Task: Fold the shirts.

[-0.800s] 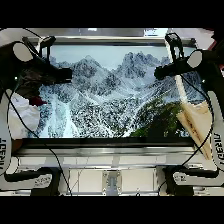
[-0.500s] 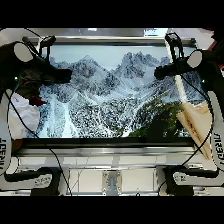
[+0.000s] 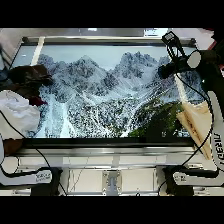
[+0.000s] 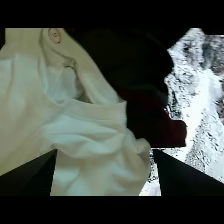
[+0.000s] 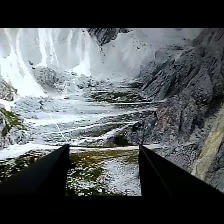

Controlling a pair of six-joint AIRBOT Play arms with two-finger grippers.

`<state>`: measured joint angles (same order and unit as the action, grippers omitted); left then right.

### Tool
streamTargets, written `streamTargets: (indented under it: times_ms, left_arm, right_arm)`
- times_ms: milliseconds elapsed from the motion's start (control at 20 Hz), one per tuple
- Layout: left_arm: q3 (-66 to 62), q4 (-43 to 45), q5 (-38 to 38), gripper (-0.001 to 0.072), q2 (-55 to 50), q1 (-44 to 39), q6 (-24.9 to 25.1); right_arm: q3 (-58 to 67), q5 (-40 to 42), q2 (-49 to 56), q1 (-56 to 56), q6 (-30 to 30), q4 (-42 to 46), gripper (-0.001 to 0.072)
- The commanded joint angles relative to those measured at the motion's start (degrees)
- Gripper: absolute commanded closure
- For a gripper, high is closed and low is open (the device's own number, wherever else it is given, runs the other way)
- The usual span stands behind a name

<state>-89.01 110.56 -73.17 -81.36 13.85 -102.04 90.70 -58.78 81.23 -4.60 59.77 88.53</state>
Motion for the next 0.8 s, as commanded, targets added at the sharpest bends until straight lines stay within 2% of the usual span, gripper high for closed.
streamTargets:
  times_ms: [0,100,300,550,600,650,700,750]
  left_arm:
    - [2.69,-7.85,2.23,-0.0009,-2.47,10.1,-2.4]
    - [2.82,-8.24,2.67,-0.001,-5.6,11.96,-1.01]
    - [2.82,-5.25,7.21,-0.0011,-10.71,12.44,-1.11]
    - [2.82,-3.13,7.93,-0.0002,-14.05,12.59,-1.38]
    - [2.82,-3.26,7.02,0.0191,-14.36,12.57,-0.61]
    - [2.82,-3.52,6.4,0.0609,-14.38,12.57,1.03]
    - [2.78,-3.65,5.92,0.0693,-14.36,12.57,2.49]
    - [2.78,-3.65,4.98,0.0701,-14.36,12.57,4.04]
  right_arm:
    - [0.07,4.61,0.02,-0.04,-2.8,1.33,0.0224]
    - [0.09,6.12,0.02,-0.09,-2.78,-3.54,0.0224]
    - [0.09,3.32,0.02,-0.09,-2.56,-13.77,0.0224]
    - [0.09,0.37,0.02,-0.09,-2.54,-16.81,0.0224]
    - [0.09,-0.35,0.02,-0.09,-2.51,-17.09,0.0224]
    - [0.09,-1.53,0.02,-0.09,-2.51,-17.88,0.0223]
    - [0.09,-2.93,0.02,-0.09,-2.54,-18.73,0.0224]
    - [0.09,-4.31,0.02,-0.09,-2.54,-19.17,0.0224]
